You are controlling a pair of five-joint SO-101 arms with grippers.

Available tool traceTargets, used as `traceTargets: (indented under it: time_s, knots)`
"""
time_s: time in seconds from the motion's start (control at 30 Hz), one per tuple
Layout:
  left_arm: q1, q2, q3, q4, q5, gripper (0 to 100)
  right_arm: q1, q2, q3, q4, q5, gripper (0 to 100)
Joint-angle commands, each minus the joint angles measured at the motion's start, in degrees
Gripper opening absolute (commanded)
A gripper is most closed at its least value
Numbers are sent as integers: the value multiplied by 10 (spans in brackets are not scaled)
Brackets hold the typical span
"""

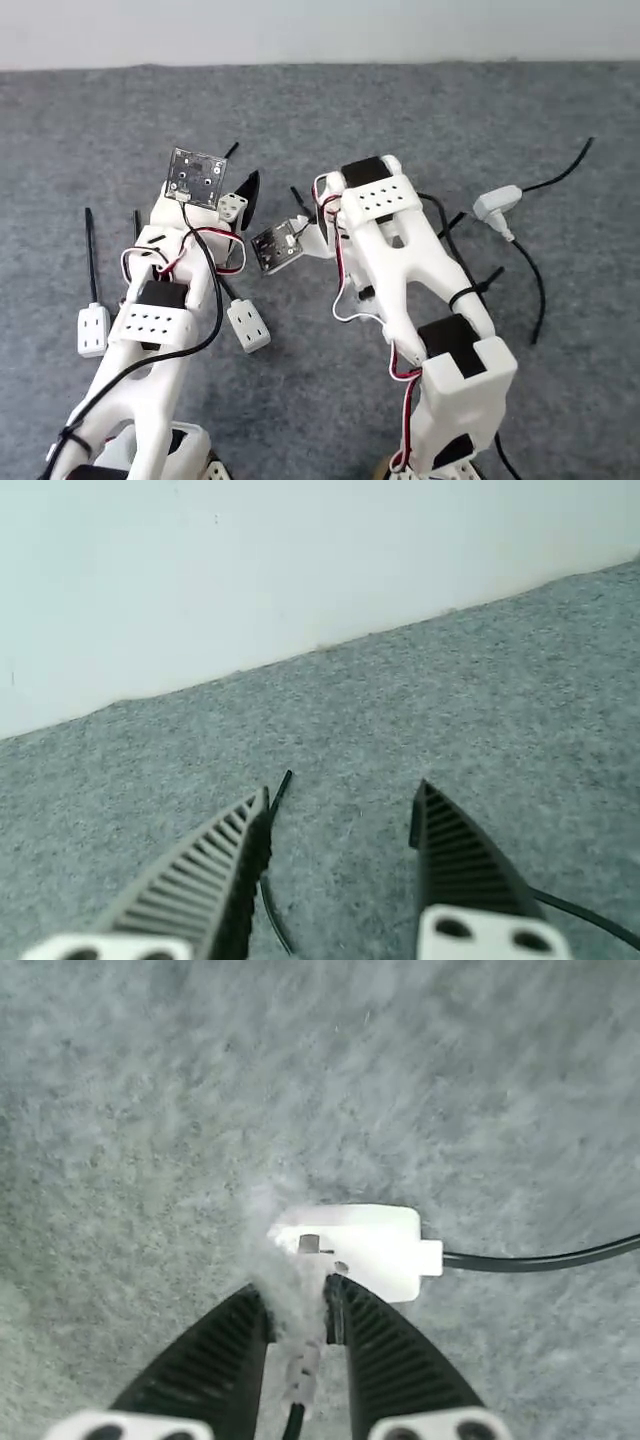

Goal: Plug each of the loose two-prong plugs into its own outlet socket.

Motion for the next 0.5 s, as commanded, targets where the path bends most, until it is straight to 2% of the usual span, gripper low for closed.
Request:
traceTargets:
  time_s: [0.0,0.47]
  knots:
    - [2,-4,-6,-17,-8,228,-7,-1,-31,-12,8,9]
    - [1,-4,-6,-16,-9,228,13,0,-32,-22,40,9]
